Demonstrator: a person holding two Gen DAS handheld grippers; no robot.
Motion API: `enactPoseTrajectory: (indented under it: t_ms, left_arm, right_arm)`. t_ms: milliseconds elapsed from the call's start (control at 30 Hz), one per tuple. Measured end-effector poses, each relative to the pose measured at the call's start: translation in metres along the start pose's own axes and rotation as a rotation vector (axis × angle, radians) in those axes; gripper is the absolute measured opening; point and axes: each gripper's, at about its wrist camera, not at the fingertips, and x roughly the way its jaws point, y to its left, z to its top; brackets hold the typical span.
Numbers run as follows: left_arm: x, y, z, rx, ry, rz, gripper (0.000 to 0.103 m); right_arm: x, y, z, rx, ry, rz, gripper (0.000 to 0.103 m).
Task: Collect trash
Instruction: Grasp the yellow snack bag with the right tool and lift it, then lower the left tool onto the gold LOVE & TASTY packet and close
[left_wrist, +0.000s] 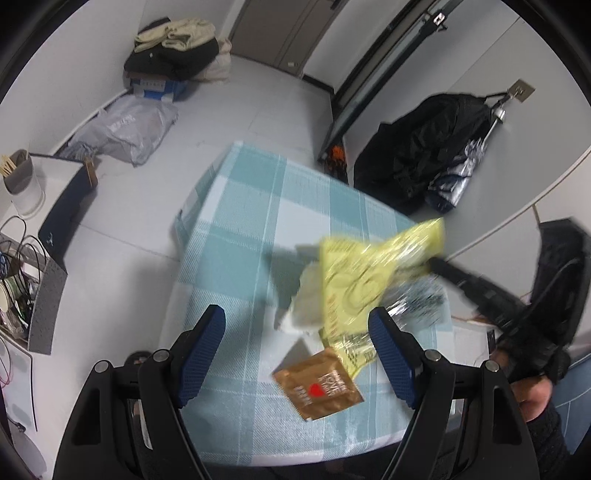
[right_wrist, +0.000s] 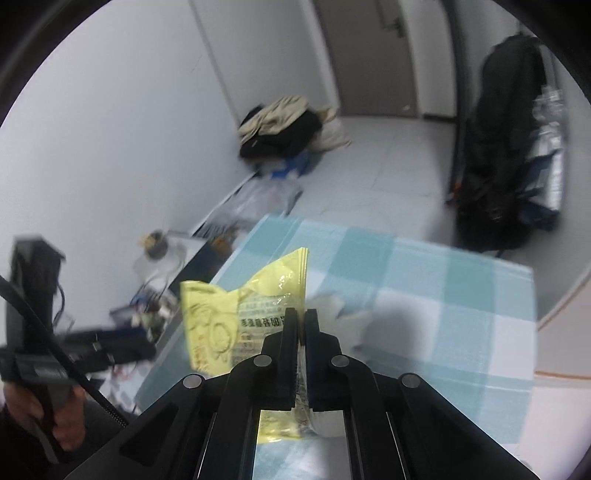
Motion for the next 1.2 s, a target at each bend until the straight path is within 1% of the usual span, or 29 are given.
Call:
enactPoseTrajectory:
  t_ms: [67, 167, 267, 367, 433, 500, 533, 667, 767, 833, 900, 1100, 1167, 1200]
  left_arm:
    - [0.006, 0.001, -0.002, -0.013, 0.031, -0.004, 0.077]
    - [0.015, 0.002, -0.009, -0.036, 0.086, -0.008, 0.077]
    - [0.023, -0.004, -0.018, -0.01, 0.135, 0.009, 0.077]
    - [0.029, -0.02, -0.034, 0.091, 0.169, 0.066, 0.077]
    - [0.035, -0.026, -0.044, 0.143, 0.199, 0.085, 0.077]
    - [0.044, -0.035, -0.055, 0.222, 0.237, 0.09, 0.077]
    - [0.048, -0.039, -0.06, 0.256, 0.246, 0.115, 0.077]
    - [0.058, -0.041, -0.067, 0.288, 0.263, 0.197, 0.077]
    - [0.058, -0.045, -0.069, 0.326, 0.246, 0.235, 0.077]
    - [0.059, -0.052, -0.074, 0.381, 0.235, 0.262, 0.077]
    - [0.06, -0.059, -0.082, 0.452, 0.234, 0.306, 0.078]
    - [0.052, -0.062, -0.084, 0.459, 0.231, 0.303, 0.077]
    - [0.051, -0.064, -0.082, 0.462, 0.234, 0.299, 0.074]
    - [0.056, -0.069, -0.081, 0.466, 0.234, 0.295, 0.071]
  right_arm:
    - [-0.009, -0.01, 0.003, 0.036, -0.034, -0.01, 0.003]
    - [-0.016, -0.021, 0.004, 0.068, -0.054, -0.033, 0.003]
    - [-0.024, -0.03, 0.002, 0.086, -0.063, -0.048, 0.003]
    - [-0.03, -0.038, 0.0, 0.1, -0.07, -0.055, 0.003]
    - [-0.035, -0.042, -0.003, 0.105, -0.075, -0.057, 0.003]
    - [-0.041, -0.046, -0.004, 0.11, -0.08, -0.059, 0.003]
    - [-0.044, -0.047, -0.005, 0.11, -0.083, -0.062, 0.003]
    - [-0.054, -0.052, -0.009, 0.121, -0.098, -0.058, 0.003]
    - [-0.058, -0.056, -0.009, 0.125, -0.107, -0.054, 0.003]
    - [-0.059, -0.058, -0.01, 0.125, -0.104, -0.06, 0.003]
    - [-0.059, -0.062, -0.012, 0.129, -0.094, -0.062, 0.003]
    - [-0.065, -0.066, -0.014, 0.134, -0.101, -0.061, 0.003]
    - [-0.068, -0.067, -0.015, 0.139, -0.107, -0.06, 0.003]
    - [-0.069, -0.068, -0.016, 0.141, -0.108, -0.059, 0.003]
